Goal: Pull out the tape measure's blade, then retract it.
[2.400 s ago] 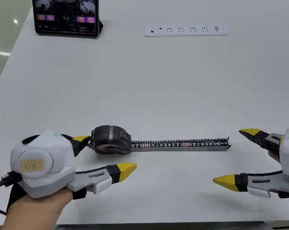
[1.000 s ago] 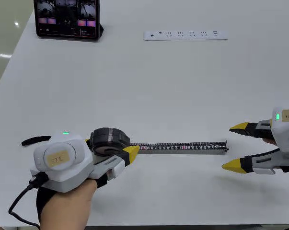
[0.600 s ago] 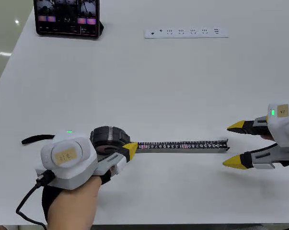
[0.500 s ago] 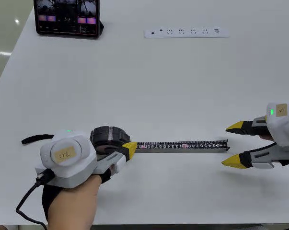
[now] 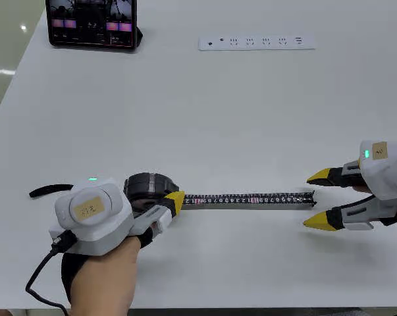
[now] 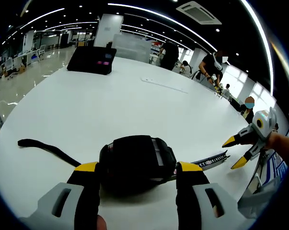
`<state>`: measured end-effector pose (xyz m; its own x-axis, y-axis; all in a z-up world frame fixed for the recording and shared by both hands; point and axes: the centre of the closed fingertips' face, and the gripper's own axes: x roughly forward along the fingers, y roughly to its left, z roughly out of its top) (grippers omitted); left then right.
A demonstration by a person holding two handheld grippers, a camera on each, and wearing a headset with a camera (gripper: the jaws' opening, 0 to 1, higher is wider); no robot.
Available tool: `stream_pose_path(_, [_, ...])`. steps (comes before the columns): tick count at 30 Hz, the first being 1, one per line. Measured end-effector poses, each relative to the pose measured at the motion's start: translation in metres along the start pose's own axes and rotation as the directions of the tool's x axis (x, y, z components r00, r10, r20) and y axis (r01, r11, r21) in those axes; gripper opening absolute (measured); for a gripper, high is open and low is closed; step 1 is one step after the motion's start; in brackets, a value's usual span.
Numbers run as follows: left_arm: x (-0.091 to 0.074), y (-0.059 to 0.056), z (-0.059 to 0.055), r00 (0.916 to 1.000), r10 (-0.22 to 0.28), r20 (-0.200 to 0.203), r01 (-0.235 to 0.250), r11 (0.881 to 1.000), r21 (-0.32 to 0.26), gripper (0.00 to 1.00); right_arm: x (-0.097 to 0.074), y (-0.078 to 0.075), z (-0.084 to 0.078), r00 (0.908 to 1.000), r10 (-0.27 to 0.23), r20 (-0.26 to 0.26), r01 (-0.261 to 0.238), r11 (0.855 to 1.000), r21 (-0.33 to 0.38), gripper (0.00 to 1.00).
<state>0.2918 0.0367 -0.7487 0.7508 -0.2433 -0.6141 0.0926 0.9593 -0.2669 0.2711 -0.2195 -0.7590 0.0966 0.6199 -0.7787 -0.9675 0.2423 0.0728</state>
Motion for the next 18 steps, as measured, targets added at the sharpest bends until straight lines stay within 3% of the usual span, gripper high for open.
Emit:
stream_pose_path(12, [0.0017,0.0006,-0.0006,1.0,-0.003,0.0,0.003,1.0,-0.026,0.59,0.0022,0.0011,-0.0042,0.9997,0.014,-0.018,-0.014,1.0,-0.016,0.39])
stream_pose_path(18, [0.0021,0.0007,-0.0005,1.0,-0.005,0.001,0.005,1.0,-0.025,0.59,0.0036,-0.0015,-0.0081,0.9991,0.02,-0.038,-0.022,0.999,-0.049,0.32])
